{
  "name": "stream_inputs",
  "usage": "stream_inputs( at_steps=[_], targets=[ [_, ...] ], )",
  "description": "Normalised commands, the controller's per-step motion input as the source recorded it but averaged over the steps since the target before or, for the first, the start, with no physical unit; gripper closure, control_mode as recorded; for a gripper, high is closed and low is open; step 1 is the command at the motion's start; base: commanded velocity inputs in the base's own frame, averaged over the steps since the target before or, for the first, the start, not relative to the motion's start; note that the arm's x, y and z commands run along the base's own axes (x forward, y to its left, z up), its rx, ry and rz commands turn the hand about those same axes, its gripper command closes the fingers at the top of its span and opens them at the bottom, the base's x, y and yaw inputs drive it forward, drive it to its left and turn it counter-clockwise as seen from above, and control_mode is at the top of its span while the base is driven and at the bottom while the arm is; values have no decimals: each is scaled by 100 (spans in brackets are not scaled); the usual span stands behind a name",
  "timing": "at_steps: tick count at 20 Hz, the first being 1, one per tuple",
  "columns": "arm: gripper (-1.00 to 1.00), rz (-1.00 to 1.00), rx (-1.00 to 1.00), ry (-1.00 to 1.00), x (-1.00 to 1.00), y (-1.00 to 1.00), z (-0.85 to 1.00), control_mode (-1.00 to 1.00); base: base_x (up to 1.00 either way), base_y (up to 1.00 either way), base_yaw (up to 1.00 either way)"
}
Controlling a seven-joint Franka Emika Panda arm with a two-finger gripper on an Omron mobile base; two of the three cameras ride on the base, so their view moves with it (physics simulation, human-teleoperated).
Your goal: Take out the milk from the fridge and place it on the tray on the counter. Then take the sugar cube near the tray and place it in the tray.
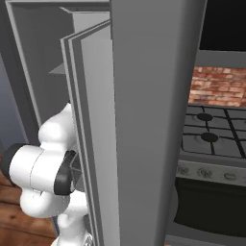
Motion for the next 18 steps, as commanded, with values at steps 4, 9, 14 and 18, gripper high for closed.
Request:
stream_inputs(
  at_steps=[4,9,14,18],
  targets=[
    [-100,0,0,0,14,-1,0,-100,0,0,0],
    [-100,1,2,-4,7,-10,-1,-100,0,0,0],
    [-100,1,0,0,27,0,-9,-100,0,0,0],
    [-100,0,0,0,29,-1,-7,-100,0,0,0]
  ],
)
